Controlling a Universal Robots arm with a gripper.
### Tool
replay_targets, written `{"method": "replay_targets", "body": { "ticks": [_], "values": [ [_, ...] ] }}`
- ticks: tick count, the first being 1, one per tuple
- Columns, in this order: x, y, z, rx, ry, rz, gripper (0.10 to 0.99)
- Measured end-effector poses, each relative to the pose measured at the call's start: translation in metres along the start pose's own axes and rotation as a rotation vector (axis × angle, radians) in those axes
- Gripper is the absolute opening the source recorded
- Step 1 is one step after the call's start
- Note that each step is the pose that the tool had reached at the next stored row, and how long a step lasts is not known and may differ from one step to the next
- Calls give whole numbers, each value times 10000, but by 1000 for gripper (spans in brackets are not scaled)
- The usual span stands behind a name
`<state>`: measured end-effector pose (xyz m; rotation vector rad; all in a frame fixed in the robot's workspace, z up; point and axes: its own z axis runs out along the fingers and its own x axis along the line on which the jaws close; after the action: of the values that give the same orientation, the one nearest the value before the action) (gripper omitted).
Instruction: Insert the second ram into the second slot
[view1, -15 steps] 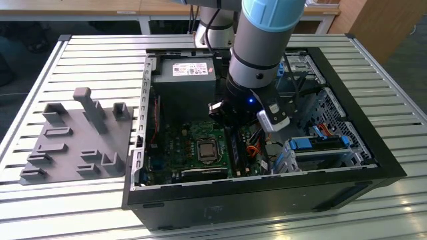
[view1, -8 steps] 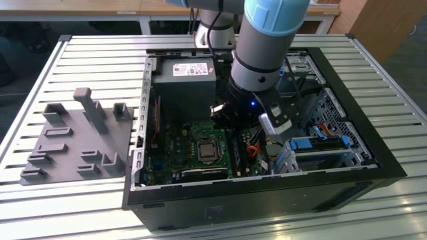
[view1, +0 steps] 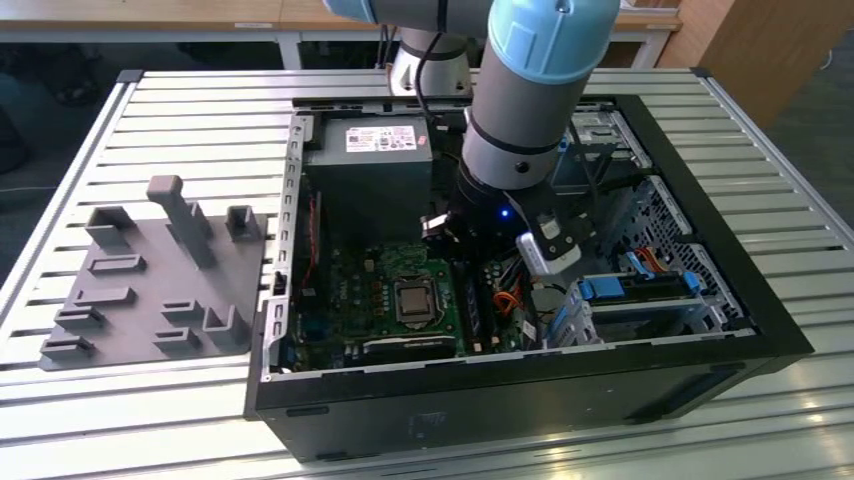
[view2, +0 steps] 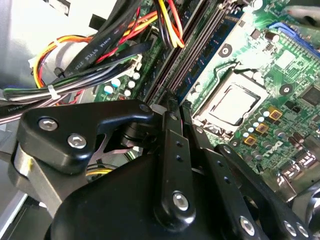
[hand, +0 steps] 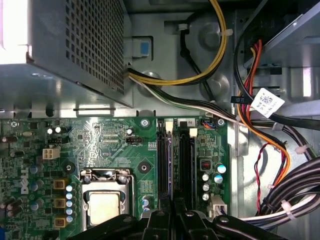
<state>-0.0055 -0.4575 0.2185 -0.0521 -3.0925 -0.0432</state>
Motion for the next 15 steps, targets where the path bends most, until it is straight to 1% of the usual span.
{"method": "replay_targets", "body": {
  "ticks": [5, 11, 15],
  "values": [
    [3, 0, 2, -3, -1, 7, 141],
    [26, -2, 6, -8, -2, 22, 141],
    [26, -17, 12, -11, -4, 109, 141]
  ]
}}
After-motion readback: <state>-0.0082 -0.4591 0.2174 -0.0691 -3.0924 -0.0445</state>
